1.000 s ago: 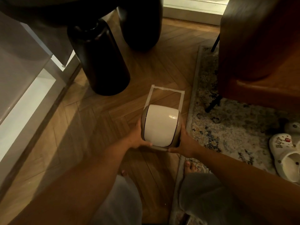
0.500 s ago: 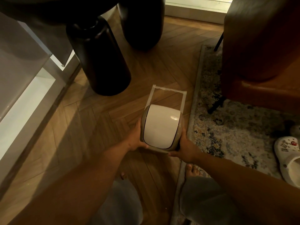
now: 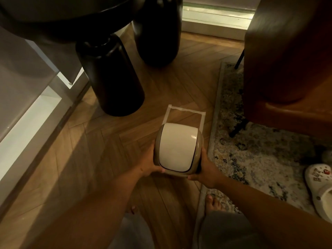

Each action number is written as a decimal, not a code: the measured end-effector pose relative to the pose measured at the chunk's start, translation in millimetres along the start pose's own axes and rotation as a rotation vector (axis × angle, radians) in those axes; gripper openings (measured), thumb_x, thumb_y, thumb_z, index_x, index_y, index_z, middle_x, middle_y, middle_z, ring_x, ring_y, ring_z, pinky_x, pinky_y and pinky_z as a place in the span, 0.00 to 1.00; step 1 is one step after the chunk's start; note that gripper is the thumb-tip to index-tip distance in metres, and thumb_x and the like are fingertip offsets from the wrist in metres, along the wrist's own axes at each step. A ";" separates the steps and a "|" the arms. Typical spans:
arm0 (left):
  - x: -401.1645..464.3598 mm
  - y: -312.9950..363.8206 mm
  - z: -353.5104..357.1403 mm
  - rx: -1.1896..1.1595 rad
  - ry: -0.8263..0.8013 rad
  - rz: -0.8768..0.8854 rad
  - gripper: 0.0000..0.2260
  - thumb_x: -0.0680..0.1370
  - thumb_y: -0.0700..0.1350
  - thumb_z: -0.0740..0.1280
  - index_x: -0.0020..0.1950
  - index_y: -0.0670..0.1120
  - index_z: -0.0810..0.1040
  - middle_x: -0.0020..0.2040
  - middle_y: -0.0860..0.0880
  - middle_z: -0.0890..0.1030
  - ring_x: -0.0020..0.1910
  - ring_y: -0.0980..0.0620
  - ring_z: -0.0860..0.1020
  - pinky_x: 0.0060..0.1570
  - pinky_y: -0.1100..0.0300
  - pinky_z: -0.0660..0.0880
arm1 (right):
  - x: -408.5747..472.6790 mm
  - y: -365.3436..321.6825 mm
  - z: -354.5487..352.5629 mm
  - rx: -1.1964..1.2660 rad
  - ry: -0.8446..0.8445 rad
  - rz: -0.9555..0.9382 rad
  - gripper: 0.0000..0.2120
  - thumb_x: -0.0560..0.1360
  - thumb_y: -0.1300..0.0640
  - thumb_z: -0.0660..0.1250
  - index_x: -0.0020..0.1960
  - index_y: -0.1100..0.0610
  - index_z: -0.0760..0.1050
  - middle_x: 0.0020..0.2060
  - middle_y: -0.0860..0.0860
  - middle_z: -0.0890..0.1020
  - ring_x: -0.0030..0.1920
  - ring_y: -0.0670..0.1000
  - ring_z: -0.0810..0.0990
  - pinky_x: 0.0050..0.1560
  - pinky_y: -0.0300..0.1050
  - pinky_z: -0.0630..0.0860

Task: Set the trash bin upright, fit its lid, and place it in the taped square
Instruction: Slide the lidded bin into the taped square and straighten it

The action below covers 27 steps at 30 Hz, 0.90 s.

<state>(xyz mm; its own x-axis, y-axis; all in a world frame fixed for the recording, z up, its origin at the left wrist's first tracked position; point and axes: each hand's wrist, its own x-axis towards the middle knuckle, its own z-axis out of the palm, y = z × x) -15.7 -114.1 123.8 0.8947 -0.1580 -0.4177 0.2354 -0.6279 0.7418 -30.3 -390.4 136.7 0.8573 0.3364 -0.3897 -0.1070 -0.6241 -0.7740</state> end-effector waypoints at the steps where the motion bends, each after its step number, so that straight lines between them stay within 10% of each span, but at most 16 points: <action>1: 1.1 -0.6 1.2 -0.008 0.010 0.005 0.59 0.61 0.46 0.84 0.81 0.53 0.48 0.79 0.49 0.60 0.77 0.48 0.59 0.68 0.58 0.58 | 0.8 0.5 -0.7 0.004 0.006 -0.003 0.68 0.64 0.53 0.84 0.82 0.51 0.33 0.79 0.51 0.63 0.78 0.55 0.63 0.74 0.60 0.67; 12: 43.4 6.2 7.0 0.015 0.131 0.075 0.50 0.66 0.48 0.82 0.81 0.51 0.55 0.78 0.47 0.62 0.75 0.48 0.63 0.69 0.58 0.60 | 31.6 12.6 -18.0 0.083 0.117 0.013 0.66 0.64 0.64 0.82 0.82 0.48 0.36 0.78 0.50 0.64 0.78 0.51 0.63 0.73 0.58 0.68; 18: 65.0 4.4 7.7 0.008 0.097 0.063 0.47 0.69 0.49 0.79 0.81 0.51 0.55 0.77 0.48 0.64 0.76 0.48 0.63 0.71 0.54 0.61 | 44.4 23.2 -25.5 0.160 0.072 0.013 0.60 0.71 0.67 0.77 0.82 0.47 0.35 0.75 0.45 0.68 0.75 0.49 0.67 0.60 0.31 0.74; 27: 86.6 -1.0 7.5 -0.014 0.048 0.036 0.45 0.73 0.50 0.76 0.82 0.53 0.50 0.79 0.50 0.61 0.77 0.50 0.60 0.70 0.58 0.59 | 65.1 29.7 -26.9 0.248 0.058 0.018 0.59 0.74 0.69 0.73 0.81 0.45 0.30 0.78 0.50 0.66 0.74 0.50 0.70 0.69 0.59 0.74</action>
<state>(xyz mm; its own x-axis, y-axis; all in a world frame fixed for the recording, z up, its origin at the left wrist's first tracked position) 58.8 -133.0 83.0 0.9198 -0.1430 -0.3655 0.2080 -0.6120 0.7630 35.8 -406.0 101.8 0.8810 0.2811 -0.3806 -0.2366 -0.4349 -0.8689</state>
